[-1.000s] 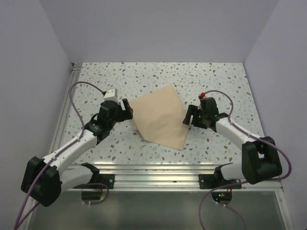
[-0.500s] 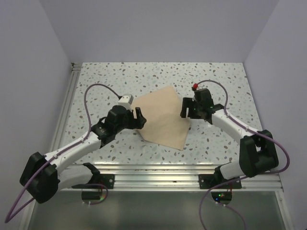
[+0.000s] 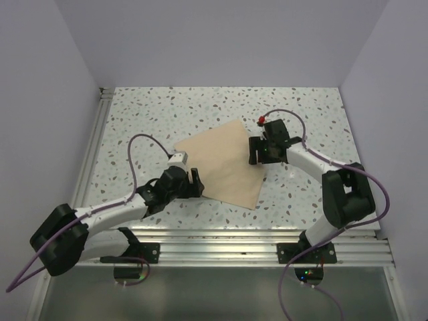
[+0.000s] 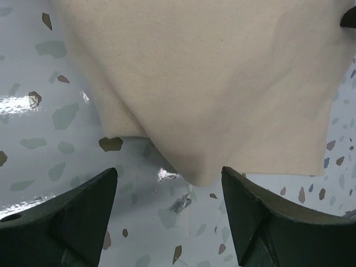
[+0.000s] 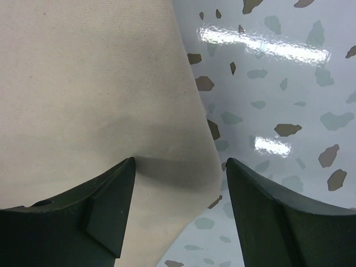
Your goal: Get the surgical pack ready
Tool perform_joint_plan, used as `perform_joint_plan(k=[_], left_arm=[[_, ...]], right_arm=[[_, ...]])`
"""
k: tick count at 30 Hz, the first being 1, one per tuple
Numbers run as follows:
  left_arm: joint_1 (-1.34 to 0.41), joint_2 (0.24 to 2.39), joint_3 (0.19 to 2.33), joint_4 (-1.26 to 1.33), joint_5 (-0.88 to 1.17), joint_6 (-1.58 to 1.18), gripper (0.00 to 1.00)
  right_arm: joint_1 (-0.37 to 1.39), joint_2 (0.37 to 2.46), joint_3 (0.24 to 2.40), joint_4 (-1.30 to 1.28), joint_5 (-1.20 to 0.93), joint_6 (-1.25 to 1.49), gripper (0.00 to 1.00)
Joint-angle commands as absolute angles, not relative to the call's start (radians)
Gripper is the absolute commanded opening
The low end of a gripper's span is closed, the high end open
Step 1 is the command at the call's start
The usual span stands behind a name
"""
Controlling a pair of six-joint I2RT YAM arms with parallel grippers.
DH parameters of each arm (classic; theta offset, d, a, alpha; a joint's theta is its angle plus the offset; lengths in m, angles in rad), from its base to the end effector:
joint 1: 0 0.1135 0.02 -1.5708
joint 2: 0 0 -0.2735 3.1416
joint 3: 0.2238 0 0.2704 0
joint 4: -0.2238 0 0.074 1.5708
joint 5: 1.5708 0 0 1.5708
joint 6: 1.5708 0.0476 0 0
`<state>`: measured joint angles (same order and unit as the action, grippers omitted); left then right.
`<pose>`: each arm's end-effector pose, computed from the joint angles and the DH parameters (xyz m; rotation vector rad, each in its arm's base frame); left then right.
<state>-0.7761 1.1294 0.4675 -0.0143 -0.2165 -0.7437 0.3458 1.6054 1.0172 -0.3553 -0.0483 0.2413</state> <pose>0.1799 -0.1622 0.1707 -0.0823 2.2918 -0.5764 0.3317 0.1220 0.1921 -0.1524 2.5342 0.2970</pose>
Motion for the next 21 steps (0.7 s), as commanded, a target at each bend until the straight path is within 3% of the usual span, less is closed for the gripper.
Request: perform_joint_plan(k=[1, 7, 11, 13, 21], left_arm=[[-0.758, 1.224, 0.535, 0.099, -0.215, -0.727, 0.79], [-0.746, 1.312, 0.531, 0.159, -0.215, -0.752, 0.74], [-0.73, 1.29, 0.499, 0.209, -0.244, -0.767, 0.63], [-0.716, 1.282, 0.477, 0.238, -0.25, -0.772, 0.59], [-0.652, 1.301, 0.439, 0.302, -0.232, -0.772, 0.17]], right_arm=[[0.347, 1.646, 1.06, -0.348, -0.081, 0.218, 0.7], [0.347, 1.698, 1.074, -0.31, -0.109, 0.216, 0.66], [0.35, 1.735, 1.083, -0.281, -0.158, 0.215, 0.58], [0.351, 1.75, 1.081, -0.262, -0.184, 0.215, 0.48], [0.351, 1.779, 1.107, -0.258, -0.224, 0.227, 0.1]])
